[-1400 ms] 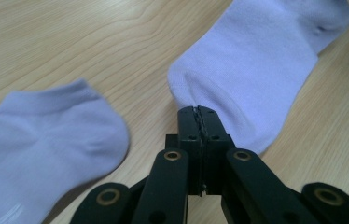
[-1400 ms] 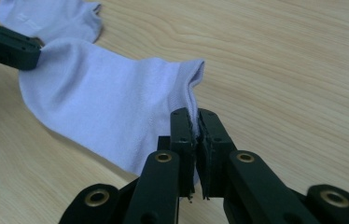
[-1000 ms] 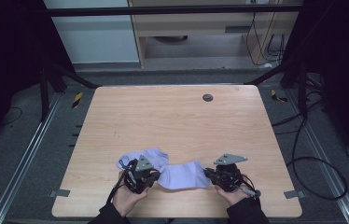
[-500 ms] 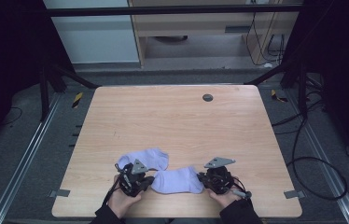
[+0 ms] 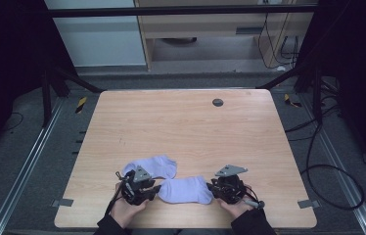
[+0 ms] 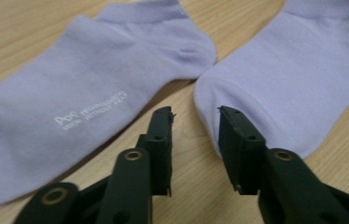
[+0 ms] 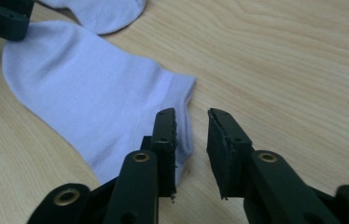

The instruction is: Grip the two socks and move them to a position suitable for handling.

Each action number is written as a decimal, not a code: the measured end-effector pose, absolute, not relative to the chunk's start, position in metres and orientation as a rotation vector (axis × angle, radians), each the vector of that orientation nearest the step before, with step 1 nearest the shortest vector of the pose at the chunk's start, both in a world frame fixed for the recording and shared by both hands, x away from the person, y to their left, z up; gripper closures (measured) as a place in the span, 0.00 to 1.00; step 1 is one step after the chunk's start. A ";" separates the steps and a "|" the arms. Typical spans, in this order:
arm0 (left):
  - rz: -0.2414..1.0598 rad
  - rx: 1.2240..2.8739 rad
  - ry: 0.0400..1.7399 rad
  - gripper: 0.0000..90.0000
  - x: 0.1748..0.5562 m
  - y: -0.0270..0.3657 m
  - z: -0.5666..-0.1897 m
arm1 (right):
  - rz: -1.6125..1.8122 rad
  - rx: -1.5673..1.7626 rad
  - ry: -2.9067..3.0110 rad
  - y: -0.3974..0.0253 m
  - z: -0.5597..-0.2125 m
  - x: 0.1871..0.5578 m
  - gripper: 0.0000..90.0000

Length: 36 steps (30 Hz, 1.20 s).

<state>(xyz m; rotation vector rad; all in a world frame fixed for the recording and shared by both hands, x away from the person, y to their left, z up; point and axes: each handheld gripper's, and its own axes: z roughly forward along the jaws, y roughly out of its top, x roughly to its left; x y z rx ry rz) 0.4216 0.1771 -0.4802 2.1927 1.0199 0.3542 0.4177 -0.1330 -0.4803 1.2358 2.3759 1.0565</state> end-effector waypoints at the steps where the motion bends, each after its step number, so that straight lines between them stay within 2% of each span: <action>1: 0.364 2.182 1.022 0.67 0.422 0.179 -0.479 | 1.054 1.232 2.366 -0.134 -0.479 0.418 0.78; 11: 0.442 2.051 1.100 0.51 0.428 0.208 -0.462 | 1.186 1.237 2.254 -0.140 -0.468 0.426 0.68; 17: 0.401 2.059 1.107 0.52 0.429 0.212 -0.466 | 1.204 1.230 2.264 -0.134 -0.466 0.427 0.68; 27: 0.326 2.151 1.055 0.70 0.427 0.194 -0.478 | 1.138 1.209 2.400 -0.115 -0.485 0.418 0.74; 36: 0.267 2.218 1.044 0.91 0.431 0.181 -0.489 | 1.112 1.215 2.466 -0.113 -0.492 0.417 0.89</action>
